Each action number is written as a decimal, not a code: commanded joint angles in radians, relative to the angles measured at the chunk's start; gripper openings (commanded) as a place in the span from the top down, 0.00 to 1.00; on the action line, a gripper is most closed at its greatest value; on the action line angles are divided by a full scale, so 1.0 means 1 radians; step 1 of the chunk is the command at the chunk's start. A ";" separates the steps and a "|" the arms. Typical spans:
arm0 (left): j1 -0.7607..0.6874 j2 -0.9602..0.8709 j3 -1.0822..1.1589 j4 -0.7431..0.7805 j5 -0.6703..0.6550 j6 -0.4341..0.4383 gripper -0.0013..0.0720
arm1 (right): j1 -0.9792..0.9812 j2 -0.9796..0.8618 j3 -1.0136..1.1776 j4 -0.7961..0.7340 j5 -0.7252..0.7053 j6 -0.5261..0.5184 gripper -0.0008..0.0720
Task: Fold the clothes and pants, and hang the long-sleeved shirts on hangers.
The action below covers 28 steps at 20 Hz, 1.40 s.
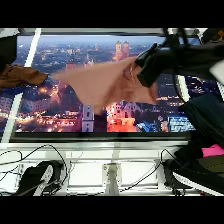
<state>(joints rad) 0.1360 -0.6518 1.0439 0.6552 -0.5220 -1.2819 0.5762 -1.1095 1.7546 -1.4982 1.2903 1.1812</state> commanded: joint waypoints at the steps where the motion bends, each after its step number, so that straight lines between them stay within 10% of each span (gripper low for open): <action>1: 0.001 0.100 0.025 0.019 -0.124 0.008 0.97 | 0.077 0.032 0.136 0.010 0.270 0.077 0.98; 18: 0.002 -0.141 0.005 0.192 -0.444 0.008 0.97 | 0.136 -0.343 0.139 -0.026 -0.202 0.095 0.98; 25: 0.002 -0.303 0.004 0.192 -0.444 0.008 0.97 | -0.016 -0.668 0.139 -0.024 -0.628 0.355 0.98; 28: 0.001 -0.360 0.004 0.226 -0.451 0.009 0.91 | -0.056 -0.690 0.139 -0.018 -0.696 0.356 0.63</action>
<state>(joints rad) 0.1368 -0.9573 1.0481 0.8555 -0.9653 -1.2739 0.5617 -1.7500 1.8935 -1.5211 0.7200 1.4895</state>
